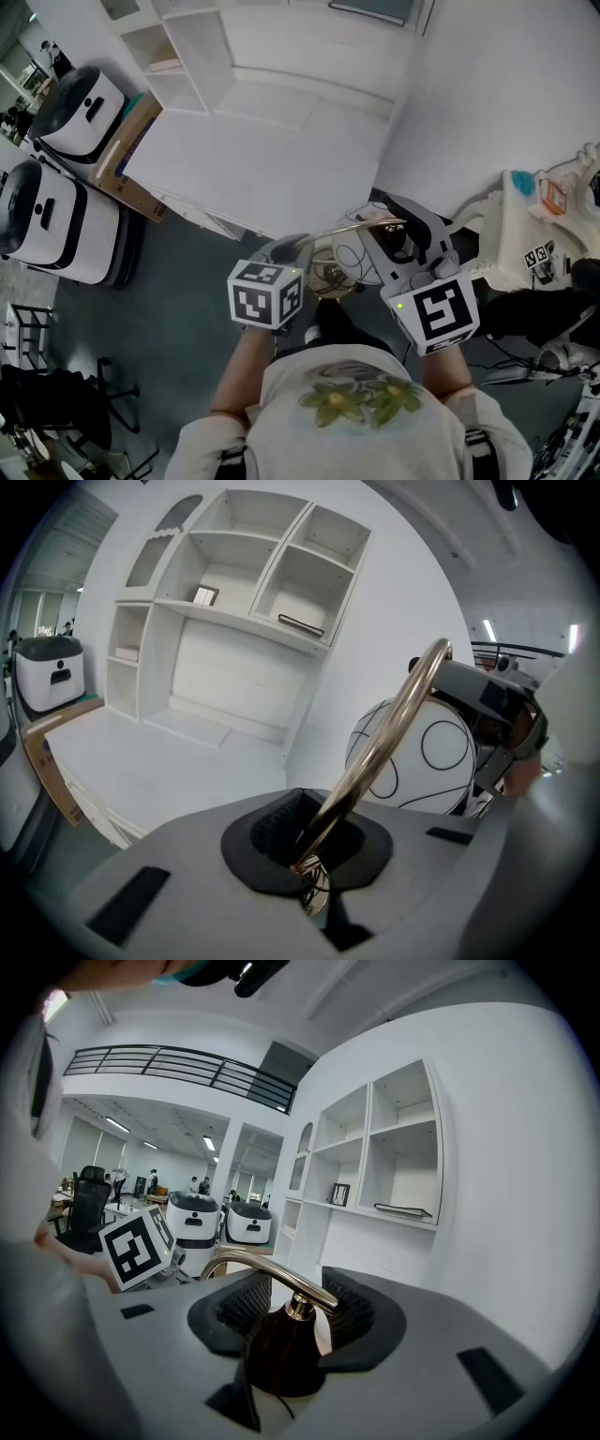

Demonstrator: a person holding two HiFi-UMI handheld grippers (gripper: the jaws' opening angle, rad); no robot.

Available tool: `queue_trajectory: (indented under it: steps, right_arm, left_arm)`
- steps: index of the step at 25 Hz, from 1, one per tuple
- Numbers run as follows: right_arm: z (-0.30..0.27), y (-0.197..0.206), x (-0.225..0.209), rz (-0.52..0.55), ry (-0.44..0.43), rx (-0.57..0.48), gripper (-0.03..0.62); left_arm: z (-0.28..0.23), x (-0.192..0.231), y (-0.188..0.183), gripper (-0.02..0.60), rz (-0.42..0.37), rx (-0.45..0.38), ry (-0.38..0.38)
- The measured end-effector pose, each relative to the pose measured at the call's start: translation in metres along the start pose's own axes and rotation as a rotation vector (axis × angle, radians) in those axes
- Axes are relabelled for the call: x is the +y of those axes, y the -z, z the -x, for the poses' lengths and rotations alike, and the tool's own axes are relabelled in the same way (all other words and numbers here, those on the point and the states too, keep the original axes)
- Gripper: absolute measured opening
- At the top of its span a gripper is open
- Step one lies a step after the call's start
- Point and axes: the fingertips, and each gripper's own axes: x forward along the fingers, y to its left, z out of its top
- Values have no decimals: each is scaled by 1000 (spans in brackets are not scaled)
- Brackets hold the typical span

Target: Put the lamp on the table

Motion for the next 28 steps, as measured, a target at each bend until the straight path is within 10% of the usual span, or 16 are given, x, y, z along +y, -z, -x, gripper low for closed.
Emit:
queue_trajectory:
  steps: [28]
  right_arm:
    - [-66,-14,-79,23,11,-54,186]
  left_arm:
    - [-65,31,-84,26,-35,-41,-19]
